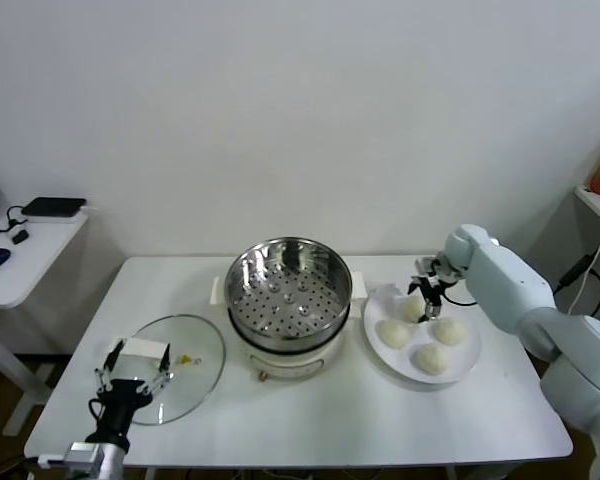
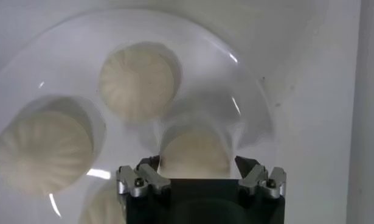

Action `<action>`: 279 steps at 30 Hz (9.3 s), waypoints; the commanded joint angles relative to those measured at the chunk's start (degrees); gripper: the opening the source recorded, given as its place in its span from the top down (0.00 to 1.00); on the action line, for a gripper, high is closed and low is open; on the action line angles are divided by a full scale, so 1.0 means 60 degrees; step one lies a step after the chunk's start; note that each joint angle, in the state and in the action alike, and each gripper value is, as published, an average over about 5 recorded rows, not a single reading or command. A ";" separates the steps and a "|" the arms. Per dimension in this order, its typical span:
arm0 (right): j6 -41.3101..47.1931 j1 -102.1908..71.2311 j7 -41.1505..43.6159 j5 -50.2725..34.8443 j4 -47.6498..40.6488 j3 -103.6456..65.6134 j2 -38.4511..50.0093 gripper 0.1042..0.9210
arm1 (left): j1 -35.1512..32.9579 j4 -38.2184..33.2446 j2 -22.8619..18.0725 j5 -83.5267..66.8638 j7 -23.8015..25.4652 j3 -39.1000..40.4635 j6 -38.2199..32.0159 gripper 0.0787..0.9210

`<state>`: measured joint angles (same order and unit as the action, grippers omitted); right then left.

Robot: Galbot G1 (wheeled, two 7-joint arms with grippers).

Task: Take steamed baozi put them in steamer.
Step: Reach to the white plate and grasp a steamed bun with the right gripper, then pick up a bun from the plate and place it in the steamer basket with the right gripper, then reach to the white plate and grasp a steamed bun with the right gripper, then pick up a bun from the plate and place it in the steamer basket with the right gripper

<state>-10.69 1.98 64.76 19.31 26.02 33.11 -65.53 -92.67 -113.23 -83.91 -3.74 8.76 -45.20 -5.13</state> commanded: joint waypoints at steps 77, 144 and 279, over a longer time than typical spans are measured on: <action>-0.3679 0.3473 -0.0287 0.1076 0.4044 0.4459 -0.2823 0.28 | -0.0438 -0.0760 -0.0201 0.0049 -0.0248 -0.0227 0.0089 0.12; 0.2514 0.6534 0.0367 -0.8539 0.6217 0.8296 0.3206 0.12 | -0.0441 -0.0857 0.0011 -0.0472 -0.0283 0.0226 0.0181 0.12; 0.4059 0.4973 -0.0134 -1.0949 0.3182 0.8181 -0.3617 0.21 | -0.0842 -0.1342 -0.0012 -0.0333 -0.0384 -0.0038 0.0123 0.12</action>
<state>13.04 36.17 64.23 -46.71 48.04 82.56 -81.56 -97.51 -120.90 -84.01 -5.70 6.47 -45.30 -4.45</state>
